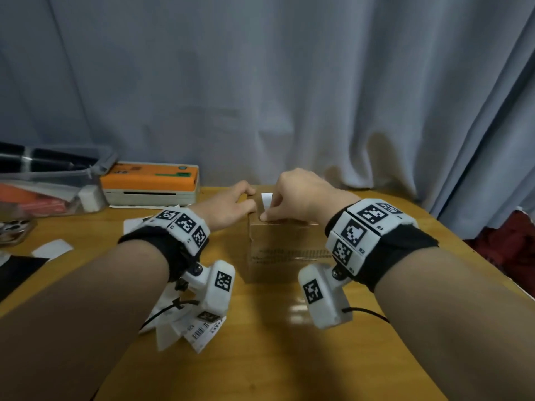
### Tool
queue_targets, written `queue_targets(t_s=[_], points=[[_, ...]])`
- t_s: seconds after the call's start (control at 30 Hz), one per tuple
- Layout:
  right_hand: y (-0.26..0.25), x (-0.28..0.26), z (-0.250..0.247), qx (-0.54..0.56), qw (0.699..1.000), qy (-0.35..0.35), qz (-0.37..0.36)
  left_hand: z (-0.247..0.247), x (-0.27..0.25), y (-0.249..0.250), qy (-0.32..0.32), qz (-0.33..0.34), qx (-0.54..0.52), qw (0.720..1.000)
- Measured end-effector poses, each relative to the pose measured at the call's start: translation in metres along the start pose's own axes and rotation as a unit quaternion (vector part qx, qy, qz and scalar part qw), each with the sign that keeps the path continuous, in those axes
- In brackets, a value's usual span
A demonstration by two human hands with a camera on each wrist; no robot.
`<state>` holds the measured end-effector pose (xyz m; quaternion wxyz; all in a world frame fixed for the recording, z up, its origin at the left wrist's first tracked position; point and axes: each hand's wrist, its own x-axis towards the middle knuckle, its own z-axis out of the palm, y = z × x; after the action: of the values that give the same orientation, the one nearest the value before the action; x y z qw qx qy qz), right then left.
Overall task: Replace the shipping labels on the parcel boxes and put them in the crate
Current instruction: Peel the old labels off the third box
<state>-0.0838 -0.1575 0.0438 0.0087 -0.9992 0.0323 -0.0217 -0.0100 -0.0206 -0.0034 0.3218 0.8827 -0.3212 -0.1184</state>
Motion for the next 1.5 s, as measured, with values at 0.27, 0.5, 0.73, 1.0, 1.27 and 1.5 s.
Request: queue_targets(t_s=[0.27,0.5,0.73,1.0,1.27,1.5], points=[[0.001,0.004,0.005,-0.004,1.000,0.002,0.016,0.005,-0.003,-0.010,-0.011,0.016,-0.018,1.000],[0.004,0.000,0.006,0.013,0.999,0.008,0.050,0.007,0.000,-0.007,-0.009,0.024,0.006,1.000],[-0.009,-0.004,-0.006,0.012,0.997,-0.037,0.060,0.001,0.001,-0.008,0.032,0.030,-0.001,0.999],[-0.016,-0.008,-0.008,-0.008,0.998,-0.028,0.052,-0.012,-0.008,-0.009,-0.014,0.014,0.024,1.000],[-0.002,-0.012,-0.001,0.043,0.996,-0.020,0.074,-0.016,-0.011,-0.001,-0.040,-0.004,0.071,0.997],[-0.024,-0.008,-0.017,-0.048,0.995,-0.067,0.049,-0.014,-0.014,-0.002,-0.030,0.004,0.043,0.999]])
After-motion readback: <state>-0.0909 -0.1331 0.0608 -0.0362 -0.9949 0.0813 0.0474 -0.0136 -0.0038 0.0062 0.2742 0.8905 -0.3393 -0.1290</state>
